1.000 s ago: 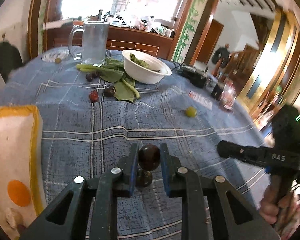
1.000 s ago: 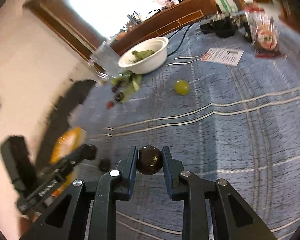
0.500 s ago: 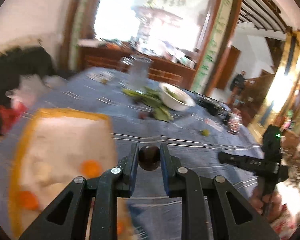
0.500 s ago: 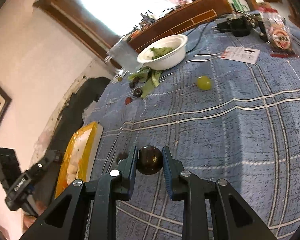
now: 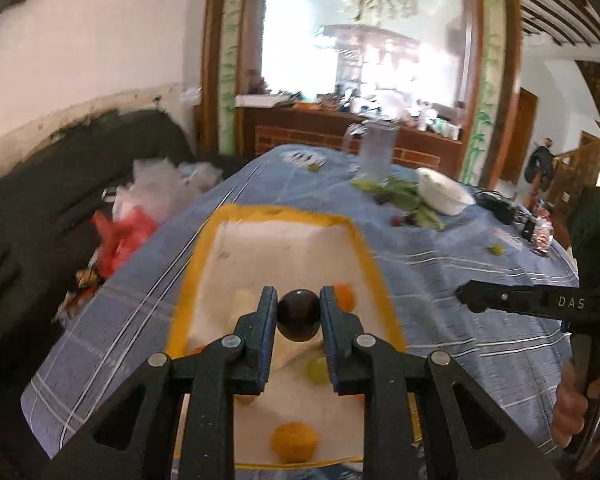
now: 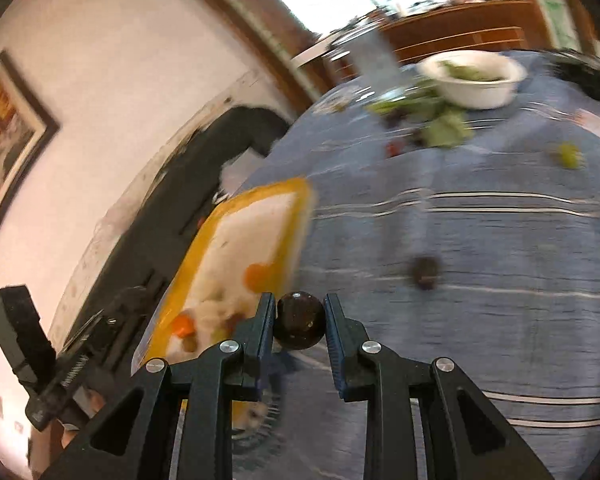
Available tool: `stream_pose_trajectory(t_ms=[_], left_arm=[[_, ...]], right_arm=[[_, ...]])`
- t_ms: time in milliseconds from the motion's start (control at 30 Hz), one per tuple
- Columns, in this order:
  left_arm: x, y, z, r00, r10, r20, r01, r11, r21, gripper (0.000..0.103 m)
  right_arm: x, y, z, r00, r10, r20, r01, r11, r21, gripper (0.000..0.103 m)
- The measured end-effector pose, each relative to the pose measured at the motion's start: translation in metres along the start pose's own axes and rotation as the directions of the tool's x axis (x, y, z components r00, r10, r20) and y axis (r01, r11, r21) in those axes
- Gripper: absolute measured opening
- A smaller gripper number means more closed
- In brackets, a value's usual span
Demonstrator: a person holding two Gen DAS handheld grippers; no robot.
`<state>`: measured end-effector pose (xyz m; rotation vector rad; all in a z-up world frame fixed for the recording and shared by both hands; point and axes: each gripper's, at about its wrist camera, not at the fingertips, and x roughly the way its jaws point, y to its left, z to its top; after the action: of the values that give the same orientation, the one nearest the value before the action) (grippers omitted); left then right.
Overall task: Organize fruits
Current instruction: 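Carry both dark plums into the tray and open both grippers, then move both open grippers back over the last plum and grape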
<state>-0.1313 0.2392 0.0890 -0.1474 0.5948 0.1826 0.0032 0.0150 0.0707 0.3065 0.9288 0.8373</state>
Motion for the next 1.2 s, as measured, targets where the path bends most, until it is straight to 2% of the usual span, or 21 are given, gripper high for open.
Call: stream_pose_trajectory(t_ms=[167,367,433,467,500,567,600,700,800,933,1100,1200], left_arm=[[0.009,0.031,-0.012,0.998,0.029,-0.053,-0.033,0.997,-0.074,0.021],[0.016,0.042,-0.018,0.996,0.037,-0.085,-0.046,0.994,-0.101,0.023],[0.015,0.043,-0.019,0.995,0.033,-0.09,-0.043,0.993,-0.112,0.039],[0.013,0.043,-0.02,0.996,0.035,-0.086,-0.045,0.993,-0.114,0.056],[0.01,0.042,-0.02,0.996,0.044,-0.074,-0.052,0.993,-0.109,0.065],[0.005,0.036,-0.02,0.996,0.073,-0.055,-0.077,0.994,-0.083,0.068],[0.004,0.032,-0.019,0.995,0.09,-0.052,-0.093,0.993,-0.067,0.073],[0.0,0.024,-0.018,0.993,0.111,-0.043,-0.113,0.992,-0.051,0.081],[-0.002,0.017,-0.017,0.99,0.133,-0.049,-0.135,0.99,-0.038,0.083],[-0.003,0.008,-0.017,0.989,0.133,-0.061,-0.135,0.991,-0.017,0.085],[-0.011,-0.005,-0.016,0.992,0.111,-0.054,-0.112,0.994,-0.002,0.085],[-0.015,-0.014,-0.015,0.994,0.096,-0.049,-0.095,0.995,0.008,0.085]], right_arm=[[0.048,0.046,-0.002,0.998,-0.004,-0.069,-0.001,0.997,-0.074,0.027],[0.089,0.074,-0.006,0.989,-0.121,-0.086,0.107,0.982,-0.156,0.028],[0.097,0.081,-0.007,0.985,-0.146,-0.089,0.13,0.978,-0.165,0.029],[0.098,0.082,-0.007,0.986,-0.145,-0.088,0.129,0.978,-0.164,0.03],[0.096,0.083,-0.008,0.987,-0.137,-0.08,0.122,0.979,-0.163,0.031],[0.086,0.084,-0.008,0.989,-0.134,-0.061,0.122,0.978,-0.17,0.046],[0.082,0.085,-0.008,0.989,-0.139,-0.048,0.129,0.976,-0.176,0.049],[0.064,0.086,-0.011,0.988,-0.157,-0.017,0.15,0.97,-0.193,0.05],[0.043,0.084,-0.017,0.98,-0.199,0.022,0.2,0.962,-0.187,0.051],[0.022,0.077,-0.027,0.957,-0.282,0.07,0.291,0.941,-0.172,0.067],[0.005,0.069,-0.042,0.922,-0.377,0.085,0.387,0.902,-0.193,0.069],[-0.001,0.064,-0.046,0.912,-0.401,0.084,0.41,0.89,-0.2,0.071]])
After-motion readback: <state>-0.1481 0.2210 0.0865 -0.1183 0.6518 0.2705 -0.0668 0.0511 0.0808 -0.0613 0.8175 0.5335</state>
